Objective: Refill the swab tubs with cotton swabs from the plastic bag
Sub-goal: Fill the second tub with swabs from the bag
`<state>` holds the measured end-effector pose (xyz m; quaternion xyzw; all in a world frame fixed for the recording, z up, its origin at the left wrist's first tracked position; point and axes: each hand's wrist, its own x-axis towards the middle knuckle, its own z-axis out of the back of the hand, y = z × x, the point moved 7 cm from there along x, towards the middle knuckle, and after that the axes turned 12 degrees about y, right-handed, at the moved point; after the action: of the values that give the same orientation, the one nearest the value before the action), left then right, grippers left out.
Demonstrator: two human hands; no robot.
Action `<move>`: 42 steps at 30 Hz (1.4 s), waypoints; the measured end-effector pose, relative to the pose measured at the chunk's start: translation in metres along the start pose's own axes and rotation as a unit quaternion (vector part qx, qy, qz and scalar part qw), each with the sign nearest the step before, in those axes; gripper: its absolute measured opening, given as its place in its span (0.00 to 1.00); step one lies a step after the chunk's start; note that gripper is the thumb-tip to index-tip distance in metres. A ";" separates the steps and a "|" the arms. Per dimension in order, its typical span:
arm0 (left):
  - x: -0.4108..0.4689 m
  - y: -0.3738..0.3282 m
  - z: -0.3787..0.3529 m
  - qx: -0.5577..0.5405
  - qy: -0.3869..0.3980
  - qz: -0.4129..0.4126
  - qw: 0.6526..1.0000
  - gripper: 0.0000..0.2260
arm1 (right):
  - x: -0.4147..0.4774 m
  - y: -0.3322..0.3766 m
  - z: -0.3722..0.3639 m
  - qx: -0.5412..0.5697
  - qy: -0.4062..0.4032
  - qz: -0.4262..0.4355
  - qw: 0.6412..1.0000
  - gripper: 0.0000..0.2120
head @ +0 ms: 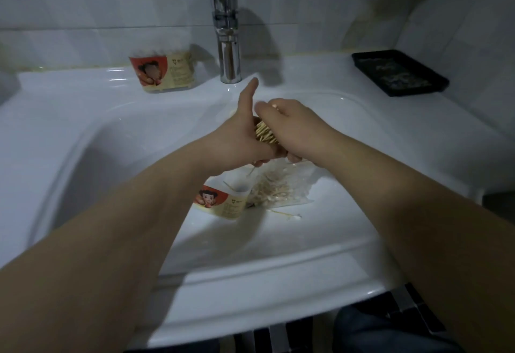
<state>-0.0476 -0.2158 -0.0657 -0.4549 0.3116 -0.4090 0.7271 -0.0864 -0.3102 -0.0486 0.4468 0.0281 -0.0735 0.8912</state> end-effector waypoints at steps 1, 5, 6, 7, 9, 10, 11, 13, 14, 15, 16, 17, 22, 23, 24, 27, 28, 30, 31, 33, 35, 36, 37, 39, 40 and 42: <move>-0.001 0.000 0.000 -0.006 0.005 0.000 1.000 0.58 | 0.001 -0.001 0.000 0.004 -0.003 0.000 1.000 0.15; -0.004 -0.003 0.001 -0.032 0.001 -0.006 0.999 0.54 | 0.001 -0.005 0.008 0.040 -0.059 0.000 0.997 0.12; -0.004 -0.004 0.003 -0.052 -0.008 -0.010 0.999 0.52 | 0.000 -0.006 0.012 0.063 -0.075 0.002 0.995 0.12; -0.005 -0.004 0.004 -0.067 -0.017 -0.011 0.998 0.49 | 0.000 -0.007 0.013 0.087 -0.088 0.006 0.992 0.13; -0.006 -0.005 0.005 -0.076 -0.022 -0.018 0.997 0.42 | -0.001 -0.007 0.013 0.120 -0.101 0.014 0.988 0.15; -0.006 -0.004 0.004 -0.072 -0.016 -0.020 0.997 0.40 | -0.001 -0.006 0.011 0.131 -0.099 0.012 0.986 0.17; -0.007 -0.004 0.002 -0.065 -0.008 -0.018 0.998 0.39 | -0.002 -0.006 0.008 0.139 -0.089 0.006 0.986 0.20; -0.009 -0.002 -0.002 -0.060 0.004 -0.011 0.998 0.39 | -0.003 -0.007 0.001 0.150 -0.064 0.001 0.987 0.21; -0.009 -0.001 -0.003 -0.069 0.002 -0.009 0.998 0.39 | -0.003 -0.006 0.000 0.154 -0.058 0.006 0.986 0.20; -0.010 0.001 -0.003 -0.085 -0.004 -0.009 0.996 0.39 | -0.004 -0.006 0.000 0.158 -0.059 0.010 0.986 0.18; -0.009 0.002 -0.001 -0.107 -0.010 -0.010 0.994 0.38 | -0.004 -0.006 0.001 0.166 -0.064 0.012 0.984 0.17; -0.010 0.002 0.000 -0.139 -0.012 -0.011 0.990 0.37 | -0.005 -0.006 0.002 0.175 -0.071 0.012 0.982 0.15; -0.009 0.001 -0.002 -0.373 -0.087 -0.012 0.924 0.26 | -0.004 -0.005 0.004 0.160 -0.124 -0.001 0.979 0.16; -0.009 0.003 -0.002 -0.434 -0.129 -0.014 0.891 0.28 | -0.003 -0.004 0.001 0.151 -0.122 0.004 0.981 0.16; -0.010 0.006 -0.002 -0.472 -0.165 -0.014 0.866 0.29 | -0.001 -0.002 -0.004 0.143 -0.113 0.010 0.983 0.16; -0.013 0.012 0.000 -0.485 -0.226 -0.007 0.845 0.30 | 0.002 0.002 -0.018 0.143 -0.072 0.019 0.987 0.16; -0.014 0.014 0.002 -0.479 -0.239 -0.007 0.844 0.29 | 0.002 0.003 -0.020 0.143 -0.066 0.024 0.987 0.17; -0.015 0.012 0.005 -0.463 -0.252 -0.012 0.850 0.28 | 0.001 0.007 -0.020 0.147 -0.061 0.033 0.987 0.17; -0.016 0.010 0.006 -0.448 -0.253 -0.012 0.857 0.28 | 0.000 0.007 -0.019 0.152 -0.060 0.034 0.986 0.15; -0.015 0.006 0.010 -0.408 -0.254 -0.007 0.877 0.25 | -0.001 0.009 -0.015 0.157 -0.066 0.041 0.984 0.13; -0.015 0.000 0.011 -0.379 -0.241 0.005 0.894 0.21 | -0.004 0.011 -0.006 0.148 -0.098 0.052 0.983 0.14; -0.015 -0.002 0.013 -0.360 -0.235 0.015 0.903 0.20 | -0.005 0.010 -0.001 0.146 -0.115 0.054 0.981 0.14; -0.015 -0.004 0.015 -0.334 -0.232 0.029 0.913 0.18 | -0.006 0.009 0.003 0.143 -0.126 0.052 0.980 0.15; -0.018 -0.005 0.023 -0.275 -0.240 0.061 0.929 0.17 | -0.008 0.010 0.007 0.121 -0.130 0.043 0.983 0.15; -0.020 -0.003 0.030 -0.251 -0.251 0.075 0.932 0.16 | -0.008 0.011 0.006 0.103 -0.123 0.036 0.986 0.15; -0.026 0.001 0.045 -0.207 -0.273 0.094 0.935 0.14 | -0.006 0.013 0.000 0.062 -0.096 0.015 0.993 0.15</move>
<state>-0.0223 -0.1742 -0.0464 -0.6581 0.2202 -0.1250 0.7090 -0.0904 -0.3021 -0.0373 0.4924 -0.0685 -0.1046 0.8614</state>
